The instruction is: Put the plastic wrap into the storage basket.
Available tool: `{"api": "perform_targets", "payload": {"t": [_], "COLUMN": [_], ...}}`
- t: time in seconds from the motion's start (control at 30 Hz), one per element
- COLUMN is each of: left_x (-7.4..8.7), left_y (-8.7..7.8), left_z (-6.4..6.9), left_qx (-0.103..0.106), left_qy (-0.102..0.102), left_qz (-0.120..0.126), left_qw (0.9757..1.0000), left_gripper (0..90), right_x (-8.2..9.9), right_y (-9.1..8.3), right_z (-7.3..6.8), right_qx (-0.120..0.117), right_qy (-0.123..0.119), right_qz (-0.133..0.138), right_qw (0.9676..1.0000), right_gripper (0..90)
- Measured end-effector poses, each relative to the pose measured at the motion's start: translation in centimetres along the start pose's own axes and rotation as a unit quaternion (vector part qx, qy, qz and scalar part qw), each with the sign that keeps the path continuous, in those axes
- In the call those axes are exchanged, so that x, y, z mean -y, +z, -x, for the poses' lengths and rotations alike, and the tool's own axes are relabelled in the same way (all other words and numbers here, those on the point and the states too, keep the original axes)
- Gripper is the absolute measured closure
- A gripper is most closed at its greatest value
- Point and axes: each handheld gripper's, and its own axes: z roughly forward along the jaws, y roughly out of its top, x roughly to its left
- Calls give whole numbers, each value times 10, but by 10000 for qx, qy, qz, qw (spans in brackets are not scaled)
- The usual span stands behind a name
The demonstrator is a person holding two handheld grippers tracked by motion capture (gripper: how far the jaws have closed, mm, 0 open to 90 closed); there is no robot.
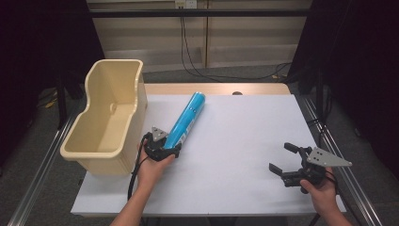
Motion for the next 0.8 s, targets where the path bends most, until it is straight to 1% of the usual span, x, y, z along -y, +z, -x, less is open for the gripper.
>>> {"api": "perform_targets", "payload": {"t": [0.03,0.07,0.1,0.13,0.17,0.2,0.23,0.27,0.37,0.43,0.53,0.57,0.6,0.63,0.7,0.73,0.77,0.8], "left_x": [3,6,12,12,17,17,21,21,28,30,30,27,27,25,19,9,3,3], "left_y": [-5,-9,-15,-15,-23,-23,-29,-29,-40,-44,-44,-44,-44,-44,-45,-45,-45,-45], "left_z": [1,3,3,3,3,3,3,3,4,5,4,3,3,3,3,2,1,1], "left_qx": [9,2,41,41,74,74,95,95,146,159,190,218,218,224,215,273,265,265], "left_qy": [32,21,20,20,-42,-42,-68,-68,-112,-106,-108,-123,-123,-76,35,-13,-37,-37], "left_qz": [-16,-5,16,16,24,24,21,21,44,56,39,-61,-61,-97,-56,-117,-148,-148], "left_qw": [10000,10000,10000,10000,10000,10000,9999,9999,9998,9998,9998,9997,9997,9997,9997,9996,9995,9995], "left_gripper": [316,316,316,316,316,316,316,316,316,316,315,315,315,315,318,304,284,262], "right_x": [0,0,-1,-1,-1,-1,-1,-1,-1,-1,-1,-1,-1,-1,-2,-2,-2,-2], "right_y": [0,0,0,0,0,0,0,0,0,1,1,2,2,2,3,3,3,3], "right_z": [0,0,-1,-1,-1,-1,-1,-1,-1,-2,-2,-2,-2,-2,-3,-2,-2,-2], "right_qx": [-3,-7,-10,-10,-12,-12,-7,-3,-12,-14,-16,-14,-14,-14,-29,-37,-42,-42], "right_qy": [-3,-1,3,3,-9,-9,-14,-19,-22,-30,-28,-32,-32,-28,-32,-33,-40,-40], "right_qz": [3,5,14,14,7,7,-5,-5,1,-12,-12,-18,-18,-16,-17,-13,-19,-19], "right_qw": [10000,10000,10000,10000,10000,10000,10000,10000,10000,10000,10000,10000,10000,10000,10000,10000,10000,10000], "right_gripper": [22,22,22,22,22,22,22,22,22,22,22,22,22,22,22,22,22,22]}}
